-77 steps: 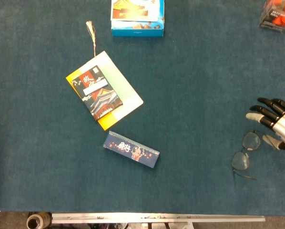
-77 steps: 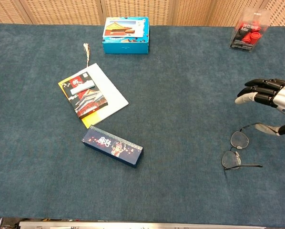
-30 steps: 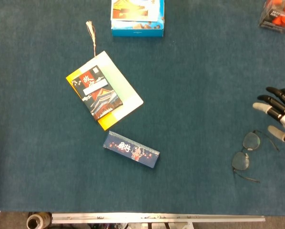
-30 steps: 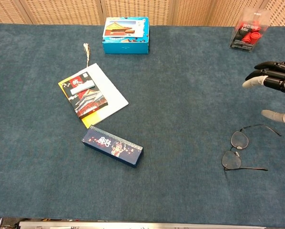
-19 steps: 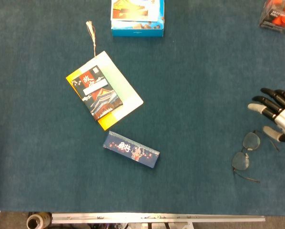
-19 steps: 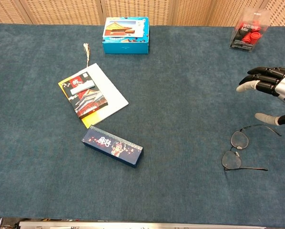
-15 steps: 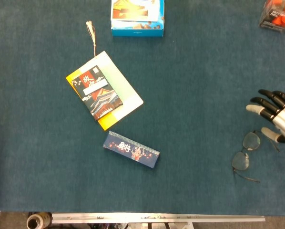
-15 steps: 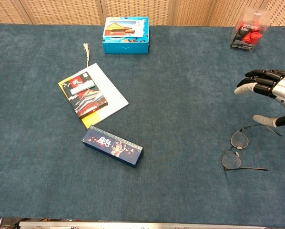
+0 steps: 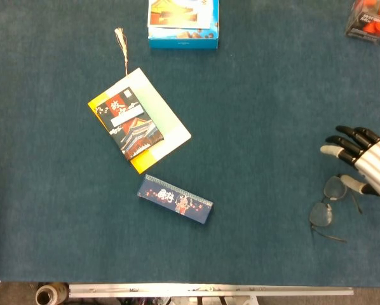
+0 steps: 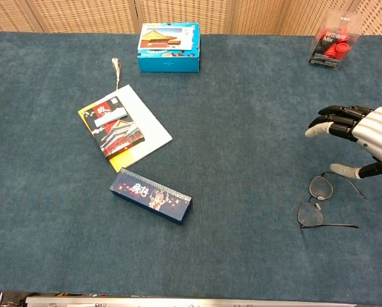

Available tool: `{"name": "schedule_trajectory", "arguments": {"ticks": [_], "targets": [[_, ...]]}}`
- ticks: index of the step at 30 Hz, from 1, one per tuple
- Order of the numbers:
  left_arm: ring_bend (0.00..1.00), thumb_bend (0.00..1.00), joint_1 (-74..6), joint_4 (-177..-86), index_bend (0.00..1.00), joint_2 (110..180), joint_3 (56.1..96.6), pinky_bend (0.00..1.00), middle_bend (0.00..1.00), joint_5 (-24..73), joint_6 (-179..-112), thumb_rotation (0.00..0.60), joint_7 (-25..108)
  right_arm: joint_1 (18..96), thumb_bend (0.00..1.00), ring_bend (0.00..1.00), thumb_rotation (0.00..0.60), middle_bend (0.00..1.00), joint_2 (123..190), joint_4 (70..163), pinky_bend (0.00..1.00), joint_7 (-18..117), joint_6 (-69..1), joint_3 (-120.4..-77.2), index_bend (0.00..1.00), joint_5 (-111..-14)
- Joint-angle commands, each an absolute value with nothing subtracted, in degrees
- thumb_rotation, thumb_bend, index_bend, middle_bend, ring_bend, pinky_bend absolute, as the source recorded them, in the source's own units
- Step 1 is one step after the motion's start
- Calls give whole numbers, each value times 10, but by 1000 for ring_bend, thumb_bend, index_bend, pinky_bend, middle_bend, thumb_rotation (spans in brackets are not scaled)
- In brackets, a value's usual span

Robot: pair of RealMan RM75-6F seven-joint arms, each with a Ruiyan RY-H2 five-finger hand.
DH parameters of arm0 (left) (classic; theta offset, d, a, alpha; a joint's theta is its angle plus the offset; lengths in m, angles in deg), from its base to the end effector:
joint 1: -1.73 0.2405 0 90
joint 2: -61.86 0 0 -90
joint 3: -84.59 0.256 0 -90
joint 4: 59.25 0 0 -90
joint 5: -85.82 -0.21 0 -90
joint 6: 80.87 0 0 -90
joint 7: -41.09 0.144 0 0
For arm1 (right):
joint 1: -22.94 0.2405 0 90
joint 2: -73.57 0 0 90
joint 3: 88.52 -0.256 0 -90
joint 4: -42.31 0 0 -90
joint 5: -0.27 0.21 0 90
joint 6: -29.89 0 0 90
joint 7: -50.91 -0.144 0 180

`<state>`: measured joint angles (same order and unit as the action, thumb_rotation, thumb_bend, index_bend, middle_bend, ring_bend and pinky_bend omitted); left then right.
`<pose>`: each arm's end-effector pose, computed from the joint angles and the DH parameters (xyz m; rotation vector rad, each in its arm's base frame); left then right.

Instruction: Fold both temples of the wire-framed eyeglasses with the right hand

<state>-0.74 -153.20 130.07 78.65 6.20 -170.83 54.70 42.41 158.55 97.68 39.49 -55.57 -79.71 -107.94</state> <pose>-0.3136 0.1764 0.1581 -1.2378 -0.7884 -0.7791 -0.3083 -0.2182 0.0454 2.0554 -0.6234 1.0346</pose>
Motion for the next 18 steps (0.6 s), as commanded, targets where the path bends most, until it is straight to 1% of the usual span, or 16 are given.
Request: {"name": "schedule_trajectory", "arguments": {"ticks": [1,18], "targets": [[433,491,-7,-1532,569,1301,786,522,510,62,-1709,600,547,425,215,151,600,266,1593,968,269,388,-554,-795,289,-1079],[433,491,-2,-1537,570,1295,785,522,510,56,-1720,600,542,430,216,151,600,266,1629,925,269,363,-542,-777,289,-1081]]}}
